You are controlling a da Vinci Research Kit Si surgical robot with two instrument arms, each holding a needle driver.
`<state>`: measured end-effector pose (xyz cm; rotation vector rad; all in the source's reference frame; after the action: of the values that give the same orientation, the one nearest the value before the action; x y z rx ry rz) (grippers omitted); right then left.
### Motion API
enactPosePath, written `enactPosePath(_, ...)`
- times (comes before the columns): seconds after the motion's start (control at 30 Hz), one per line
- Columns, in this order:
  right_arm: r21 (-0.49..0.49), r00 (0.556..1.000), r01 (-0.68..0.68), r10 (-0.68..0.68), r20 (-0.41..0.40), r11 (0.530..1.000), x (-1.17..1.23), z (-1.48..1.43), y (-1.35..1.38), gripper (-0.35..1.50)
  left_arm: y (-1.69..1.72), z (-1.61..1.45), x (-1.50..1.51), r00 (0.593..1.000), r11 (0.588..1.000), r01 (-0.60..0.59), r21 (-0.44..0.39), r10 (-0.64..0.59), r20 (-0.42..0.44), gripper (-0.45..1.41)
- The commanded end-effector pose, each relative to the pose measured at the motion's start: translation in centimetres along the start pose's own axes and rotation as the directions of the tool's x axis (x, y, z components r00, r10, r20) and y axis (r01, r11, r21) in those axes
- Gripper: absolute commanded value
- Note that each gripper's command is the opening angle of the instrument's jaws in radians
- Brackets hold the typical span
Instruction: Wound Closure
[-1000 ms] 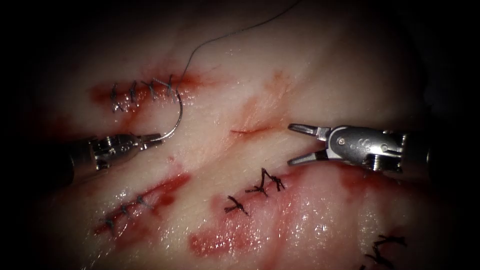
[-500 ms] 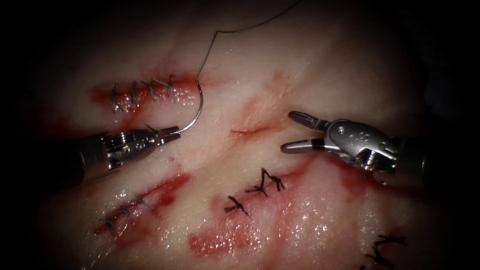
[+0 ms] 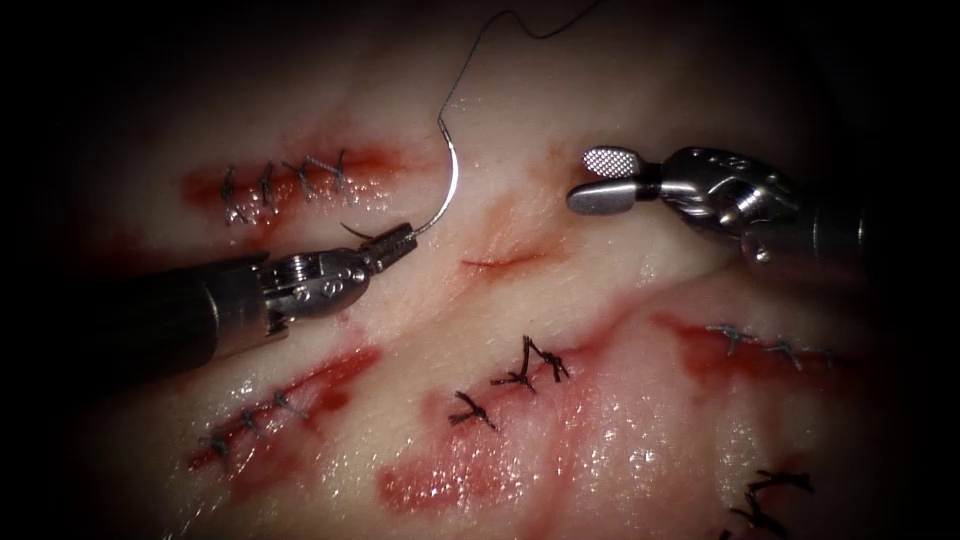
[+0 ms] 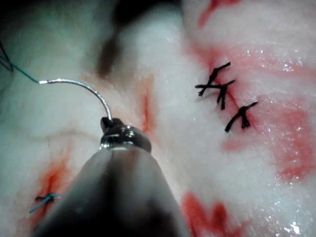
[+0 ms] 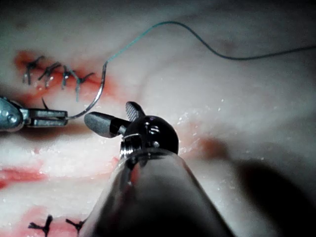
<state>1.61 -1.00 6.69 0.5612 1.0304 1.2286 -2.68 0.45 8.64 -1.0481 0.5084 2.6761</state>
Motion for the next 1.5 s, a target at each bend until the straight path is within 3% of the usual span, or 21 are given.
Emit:
enactPosePath(0.03, 0.013, 1.0, -0.014, 0.014, 0.002, 1.0, 0.04, 0.14, 0.04, 1.12, -0.02, 0.11, 0.03, 1.0, 1.0, -0.012, 0.023, 0.013, -0.012, -0.45)
enactPosePath(0.2, 0.03, 0.997, -0.076, 0.076, 0.008, 0.997, 0.01, 0.25, 0.14, 1.1, 0.03, 0.18, 0.13, 0.997, 0.991, -0.05, 0.123, 0.057, -0.056, -0.45)
enactPosePath(0.5, 0.025, 0.988, -0.153, 0.153, 0.004, 0.988, -0.02, 0.42, 0.19, 1.08, 0.18, 0.17, 0.33, 0.987, 0.972, -0.12, 0.2, 0.138, -0.078, -0.45)
enactPosePath(0.93, 0.04, 0.988, -0.157, 0.157, 0.005, 0.987, -0.11, 0.76, 0.08, 1.05, 0.3, 0.15, 0.5, 0.972, 0.948, -0.202, 0.244, 0.225, -0.07, -0.45)
enactPosePath(1.23, 0.027, 0.988, -0.153, 0.153, -0.004, 0.988, -0.14, 0.81, 0.11, 1.05, 0.33, 0.11, 0.57, 0.965, 0.939, -0.223, 0.262, 0.251, -0.078, -0.45)
enactPosePath(1.3, 0.027, 0.988, -0.153, 0.153, -0.004, 0.988, -0.15, 0.82, 0.11, 0.85, 0.33, 0.11, 0.58, 0.964, 0.937, -0.229, 0.263, 0.257, -0.076, -0.45)
enactPosePath(1.33, 0.025, 0.988, -0.152, 0.152, 0.001, 0.988, -0.16, 0.81, 0.11, 0.39, 0.34, 0.11, 0.58, 0.963, 0.937, -0.229, 0.262, 0.257, -0.078, -0.45)
enactPosePath(1.37, 0.01, 0.988, -0.152, 0.152, 0.009, 0.988, -0.17, 0.8, 0.11, -0.28, 0.34, 0.11, 0.58, 0.962, 0.936, -0.235, 0.263, 0.263, -0.077, -0.45)
enactPosePath(1.43, -0.03, 0.992, -0.124, 0.124, 0.006, 0.992, -0.17, 0.79, 0.11, -0.35, 0.34, 0.12, 0.58, 0.96, 0.934, -0.241, 0.263, 0.269, -0.078, -0.45)
enactPosePath(1.5, -0.051, 1.0, -0.008, 0.008, -0.013, 0.999, -0.14, 0.78, 0.13, -0.35, 0.36, 0.12, 0.59, 0.953, 0.93, -0.259, 0.262, 0.29, -0.087, -0.45)
